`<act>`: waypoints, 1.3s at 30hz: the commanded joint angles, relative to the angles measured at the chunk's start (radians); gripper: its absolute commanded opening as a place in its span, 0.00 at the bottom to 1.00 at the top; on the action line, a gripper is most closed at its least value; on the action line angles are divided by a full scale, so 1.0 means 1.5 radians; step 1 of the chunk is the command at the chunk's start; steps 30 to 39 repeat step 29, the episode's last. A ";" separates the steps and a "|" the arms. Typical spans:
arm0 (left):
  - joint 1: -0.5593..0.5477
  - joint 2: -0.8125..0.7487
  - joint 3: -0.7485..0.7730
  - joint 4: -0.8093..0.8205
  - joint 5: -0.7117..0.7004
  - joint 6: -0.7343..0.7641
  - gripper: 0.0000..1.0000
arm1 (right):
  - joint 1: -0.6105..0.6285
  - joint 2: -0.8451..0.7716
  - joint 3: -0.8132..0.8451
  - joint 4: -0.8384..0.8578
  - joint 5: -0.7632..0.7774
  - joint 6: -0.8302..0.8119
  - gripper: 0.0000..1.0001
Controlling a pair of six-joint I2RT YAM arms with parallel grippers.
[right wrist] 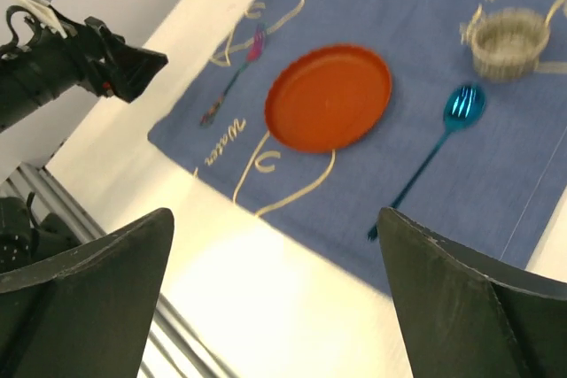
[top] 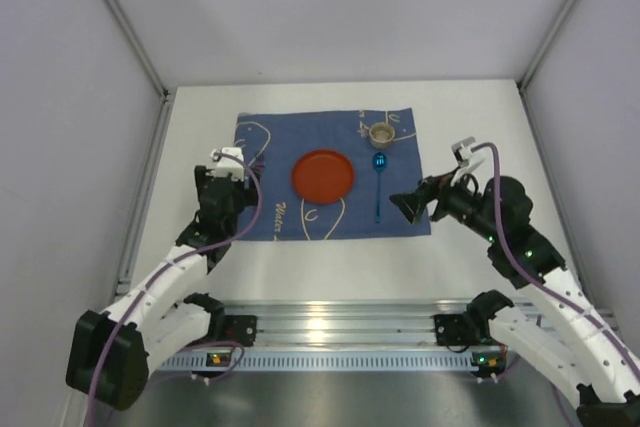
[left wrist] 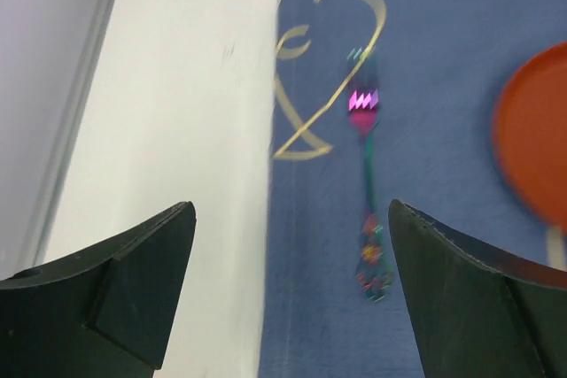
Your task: Set the dinner table for one person
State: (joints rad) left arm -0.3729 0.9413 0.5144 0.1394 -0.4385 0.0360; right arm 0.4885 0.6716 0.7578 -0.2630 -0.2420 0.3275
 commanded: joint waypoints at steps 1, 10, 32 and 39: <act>0.056 0.014 -0.087 0.264 0.013 -0.007 0.95 | 0.007 -0.085 -0.084 0.056 0.008 0.059 0.99; 0.184 0.267 -0.155 0.539 0.152 -0.022 0.91 | 0.007 -0.179 -0.074 -0.109 0.029 0.046 1.00; 0.222 0.415 -0.145 0.651 0.139 -0.080 0.98 | 0.007 0.005 0.024 -0.106 0.142 0.110 1.00; 0.222 0.415 -0.145 0.651 0.139 -0.080 0.98 | 0.007 0.005 0.024 -0.106 0.142 0.110 1.00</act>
